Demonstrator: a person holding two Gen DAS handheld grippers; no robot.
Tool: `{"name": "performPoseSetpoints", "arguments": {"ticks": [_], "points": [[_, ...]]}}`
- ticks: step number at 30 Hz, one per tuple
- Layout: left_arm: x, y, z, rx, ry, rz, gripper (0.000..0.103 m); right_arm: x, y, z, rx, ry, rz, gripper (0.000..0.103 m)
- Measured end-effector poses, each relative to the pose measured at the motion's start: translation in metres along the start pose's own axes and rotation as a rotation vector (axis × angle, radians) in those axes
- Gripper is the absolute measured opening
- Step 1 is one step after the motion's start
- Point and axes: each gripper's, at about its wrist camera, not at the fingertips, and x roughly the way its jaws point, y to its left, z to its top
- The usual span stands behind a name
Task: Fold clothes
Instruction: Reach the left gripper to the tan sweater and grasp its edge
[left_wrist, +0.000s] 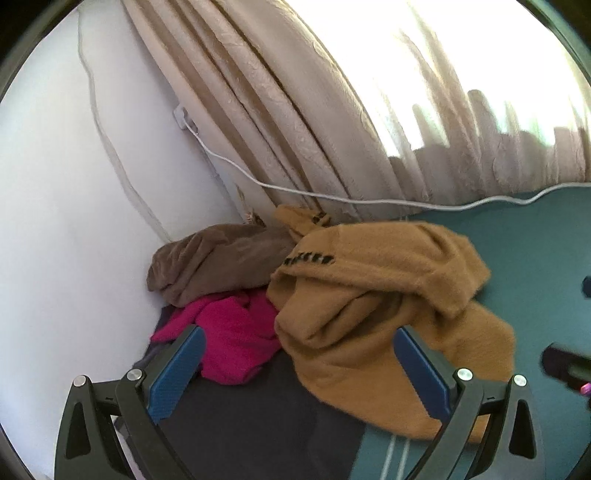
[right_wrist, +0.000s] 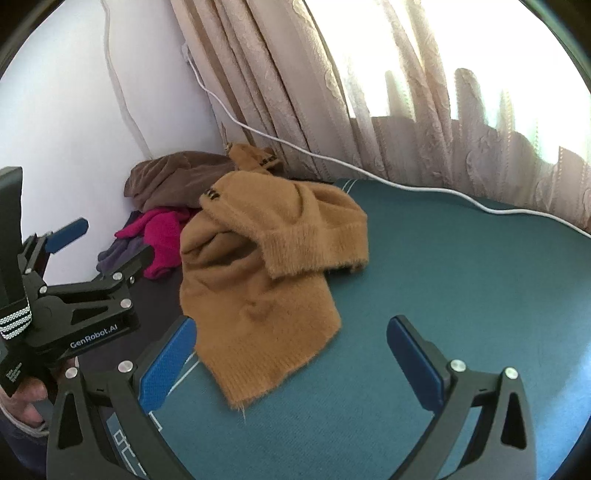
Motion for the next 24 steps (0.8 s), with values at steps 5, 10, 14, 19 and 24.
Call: {"name": "performPoseSetpoints", "arguments": {"ticks": [5, 10, 14, 19, 24], "points": [[0.016, 0.023, -0.008, -0.023, 0.081, -0.028, 0.103, 0.005, -0.005, -0.002, 0.02, 0.018, -0.004, 0.103], [0.032, 0.035, -0.015, -0.01, 0.109, -0.045, 0.103, 0.012, -0.005, -0.002, 0.022, 0.041, -0.014, 0.103], [0.046, 0.034, -0.012, 0.026, 0.084, -0.141, 0.103, 0.017, -0.008, -0.003, 0.031, 0.049, -0.018, 0.103], [0.067, 0.022, -0.01, 0.162, 0.012, -0.199, 0.103, 0.026, -0.011, -0.005, 0.039, 0.069, -0.026, 0.103], [0.091, 0.011, -0.012, 0.283, -0.031, -0.221, 0.074, 0.035, -0.018, -0.006, 0.057, 0.094, -0.032, 0.103]]}}
